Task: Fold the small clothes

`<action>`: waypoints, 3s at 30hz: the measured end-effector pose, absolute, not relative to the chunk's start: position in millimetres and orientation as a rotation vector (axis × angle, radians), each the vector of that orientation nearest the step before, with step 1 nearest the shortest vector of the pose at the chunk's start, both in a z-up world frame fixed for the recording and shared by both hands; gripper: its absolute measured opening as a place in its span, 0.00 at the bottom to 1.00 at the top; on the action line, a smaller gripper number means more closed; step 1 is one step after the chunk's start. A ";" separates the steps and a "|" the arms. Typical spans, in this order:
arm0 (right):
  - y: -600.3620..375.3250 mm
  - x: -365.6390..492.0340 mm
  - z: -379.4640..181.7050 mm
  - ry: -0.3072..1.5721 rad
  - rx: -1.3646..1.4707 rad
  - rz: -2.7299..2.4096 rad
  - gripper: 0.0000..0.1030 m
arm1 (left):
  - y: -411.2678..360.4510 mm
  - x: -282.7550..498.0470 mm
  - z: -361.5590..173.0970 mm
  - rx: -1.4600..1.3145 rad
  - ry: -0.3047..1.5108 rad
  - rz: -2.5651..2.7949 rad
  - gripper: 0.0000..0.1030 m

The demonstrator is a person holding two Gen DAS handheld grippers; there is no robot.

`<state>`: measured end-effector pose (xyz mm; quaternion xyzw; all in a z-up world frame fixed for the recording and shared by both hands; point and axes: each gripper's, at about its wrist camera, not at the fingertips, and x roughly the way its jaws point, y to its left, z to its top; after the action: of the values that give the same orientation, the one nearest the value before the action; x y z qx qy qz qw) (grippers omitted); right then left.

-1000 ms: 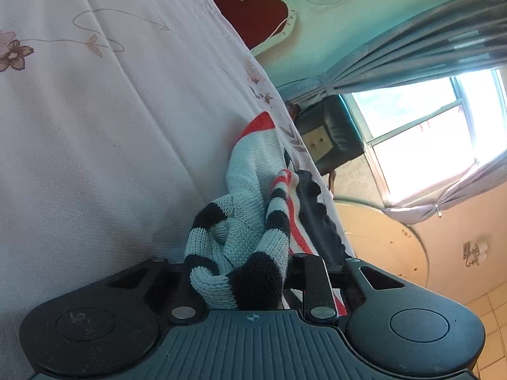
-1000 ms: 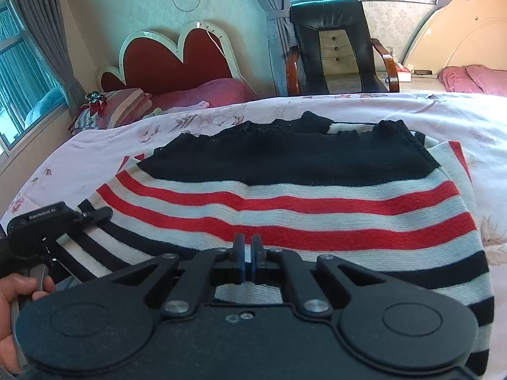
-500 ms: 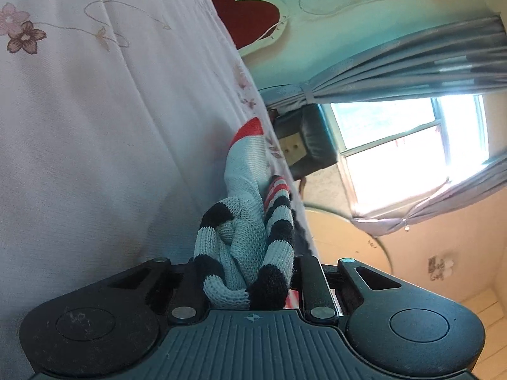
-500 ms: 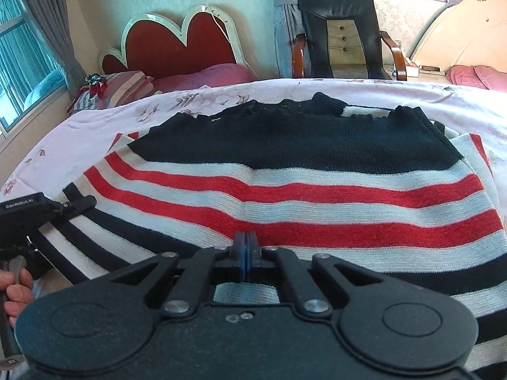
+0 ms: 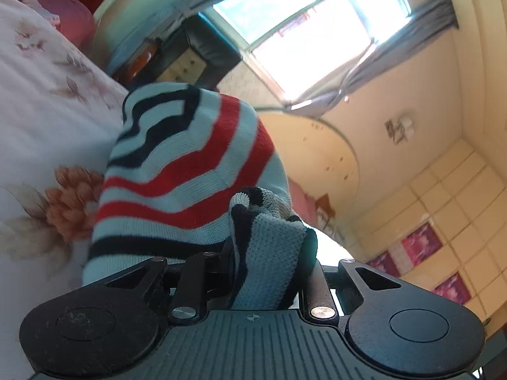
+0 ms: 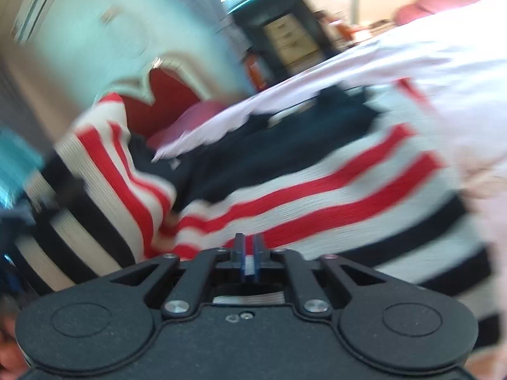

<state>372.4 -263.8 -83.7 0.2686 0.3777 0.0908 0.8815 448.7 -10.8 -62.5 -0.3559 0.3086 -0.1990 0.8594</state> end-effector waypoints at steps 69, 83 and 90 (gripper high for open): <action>-353.9 410.4 -62.0 0.754 0.370 0.085 0.09 | -91.3 472.9 -43.9 -0.093 0.741 -0.538 0.87; -323.0 341.1 -17.7 0.669 0.097 0.127 0.18 | -71.6 412.6 -26.4 -0.137 0.659 -0.537 0.86; -292.6 294.6 -30.9 0.707 -0.044 0.189 0.04 | -83.5 384.7 -38.6 0.020 0.694 -0.485 0.83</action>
<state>294.6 -292.6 -30.9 -0.0215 0.3458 0.0924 0.9335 384.7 -83.5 -38.6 0.0098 0.3369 -0.2352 0.9116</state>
